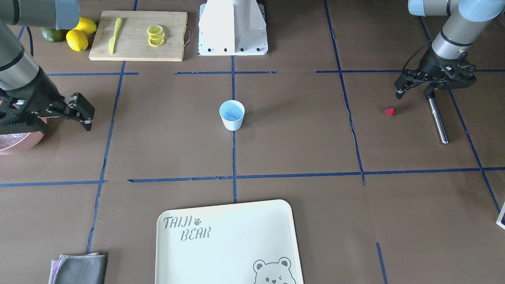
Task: Mash ice and strawberries in cup
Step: 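Withdraw the right gripper toward the ice bowl while the left arm reaches toward the strawberry, then lower the left gripper onto the red strawberry and grasp it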
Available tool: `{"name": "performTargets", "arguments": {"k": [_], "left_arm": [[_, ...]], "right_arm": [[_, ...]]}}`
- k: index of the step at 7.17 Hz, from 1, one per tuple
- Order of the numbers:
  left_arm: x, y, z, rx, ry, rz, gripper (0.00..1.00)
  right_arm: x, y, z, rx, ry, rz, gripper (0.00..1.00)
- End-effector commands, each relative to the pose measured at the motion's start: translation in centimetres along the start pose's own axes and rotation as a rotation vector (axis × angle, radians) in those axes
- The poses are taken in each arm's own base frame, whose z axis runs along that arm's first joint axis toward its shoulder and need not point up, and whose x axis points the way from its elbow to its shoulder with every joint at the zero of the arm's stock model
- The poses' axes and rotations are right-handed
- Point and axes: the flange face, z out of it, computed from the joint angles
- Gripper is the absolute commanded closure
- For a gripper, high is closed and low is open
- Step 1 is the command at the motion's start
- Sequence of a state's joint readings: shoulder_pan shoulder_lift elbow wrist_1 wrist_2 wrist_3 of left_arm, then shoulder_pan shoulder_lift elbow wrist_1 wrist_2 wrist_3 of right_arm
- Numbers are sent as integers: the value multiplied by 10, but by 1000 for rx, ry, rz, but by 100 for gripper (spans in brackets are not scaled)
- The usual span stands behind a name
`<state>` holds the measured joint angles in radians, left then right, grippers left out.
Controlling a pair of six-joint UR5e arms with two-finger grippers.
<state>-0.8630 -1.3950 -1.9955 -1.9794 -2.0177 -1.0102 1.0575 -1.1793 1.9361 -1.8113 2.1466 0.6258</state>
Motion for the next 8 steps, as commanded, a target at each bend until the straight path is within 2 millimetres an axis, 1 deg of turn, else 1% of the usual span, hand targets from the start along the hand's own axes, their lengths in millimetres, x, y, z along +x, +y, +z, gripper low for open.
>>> {"name": "performTargets", "arguments": {"k": [1,2,3,4,5,8], "left_arm": [[-14,1,52,18,21,4,0],[-11,3,68,12,37,-4,0],[-3,13,78,-10,37,3,0],[-1,16,80,-17,37,6,0],[1,19,82,-22,36,12,0],[-2,25,96,-45,17,16,3]], "right_arm": [[74,5,-7,-32,-23,-39,0],[109,10,-9,-40,-24,-62,0],[133,14,-11,-41,-14,-83,0],[141,15,-11,-42,-12,-80,0],[142,16,-10,-44,-10,-79,0],[146,16,-12,-41,-8,-72,0]]}}
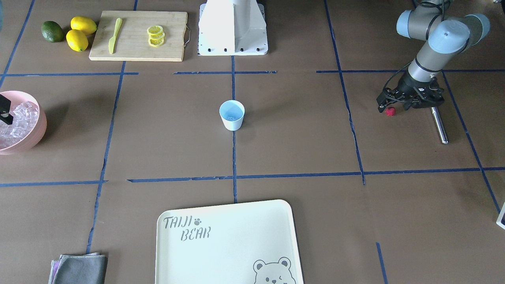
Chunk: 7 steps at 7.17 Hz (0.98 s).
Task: Mash ice and strawberries in cup
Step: 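Lower the left gripper onto the red strawberry and grasp it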
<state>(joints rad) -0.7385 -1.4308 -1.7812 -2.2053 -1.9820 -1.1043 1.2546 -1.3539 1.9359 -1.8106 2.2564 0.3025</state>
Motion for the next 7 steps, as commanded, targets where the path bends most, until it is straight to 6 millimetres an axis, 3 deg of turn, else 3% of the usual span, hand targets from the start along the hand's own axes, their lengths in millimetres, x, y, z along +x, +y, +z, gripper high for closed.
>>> {"name": "performTargets", "arguments": {"k": [1,4,7], "left_arm": [[-2,3,6,-11,-9,1,4],[2,1,6,-8,-4,3,24],[-1,1,7,-6,-9,4,66]], "right_arm": [[3,0,-2,3,1,5,0],[3,0,-5,6,-5,8,0],[4,1,-6,3,-21,11,0]]}}
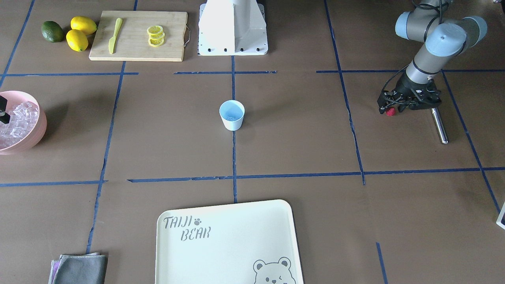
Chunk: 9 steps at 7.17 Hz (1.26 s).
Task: Mash ice and strawberries in cup
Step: 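Lower the left gripper onto the red strawberry and grasp it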
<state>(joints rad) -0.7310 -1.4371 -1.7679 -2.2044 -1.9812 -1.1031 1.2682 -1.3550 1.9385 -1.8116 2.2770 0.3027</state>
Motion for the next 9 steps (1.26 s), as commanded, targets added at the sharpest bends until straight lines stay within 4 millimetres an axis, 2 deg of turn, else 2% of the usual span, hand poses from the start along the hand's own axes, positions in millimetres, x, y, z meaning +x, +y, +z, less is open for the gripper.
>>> {"name": "performTargets", "arguments": {"k": [1,2,3,4,5,6,8,9], "left_arm": [[-3,-2,0,13,-8,-2,78],[-2,-4,-5,22,-2,-5,91],[5,-4,-20,31,20,-1,99],[14,-7,-44,42,27,-12,100],[32,-8,-63,30,0,-28,100],[70,-15,-90,27,-2,-31,100],[191,-49,-144,12,-25,-81,100],[257,-59,-175,0,-26,-124,100]], "right_arm": [[1,0,-1,0,-3,1,0],[0,2,-2,3,-4,0,0],[-2,4,-5,7,-9,-4,0],[4,8,-5,5,-10,5,0],[18,17,-3,-9,-24,25,0],[44,29,-3,-14,-22,5,0],[103,60,0,-31,-1,-6,0],[132,78,9,-12,4,-16,0]]}}
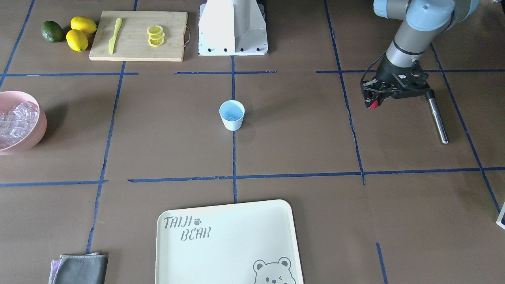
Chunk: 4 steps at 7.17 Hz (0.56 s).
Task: Mash ice and strawberries in cup
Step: 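Carry the strawberry over the light-blue cup and lower it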
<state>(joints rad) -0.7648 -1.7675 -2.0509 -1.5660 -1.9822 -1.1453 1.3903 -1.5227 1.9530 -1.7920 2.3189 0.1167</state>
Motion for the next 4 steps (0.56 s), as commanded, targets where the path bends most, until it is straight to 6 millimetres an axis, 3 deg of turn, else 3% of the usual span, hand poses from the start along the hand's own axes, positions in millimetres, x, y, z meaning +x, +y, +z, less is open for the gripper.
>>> {"name": "performTargets", "arguments": {"k": [1,2,3,4], "left_arm": [[116,5,-56,-56,21,-34,100],[150,1,-61,-56,58,-86,100],[207,6,-55,-83,71,-107,100],[242,9,-49,-95,88,-113,100]], "right_arm": [[69,45,29,47,7,-14,0],[97,63,45,69,0,-5,0],[115,76,51,74,-38,21,0],[128,89,50,78,-49,51,0]]}}
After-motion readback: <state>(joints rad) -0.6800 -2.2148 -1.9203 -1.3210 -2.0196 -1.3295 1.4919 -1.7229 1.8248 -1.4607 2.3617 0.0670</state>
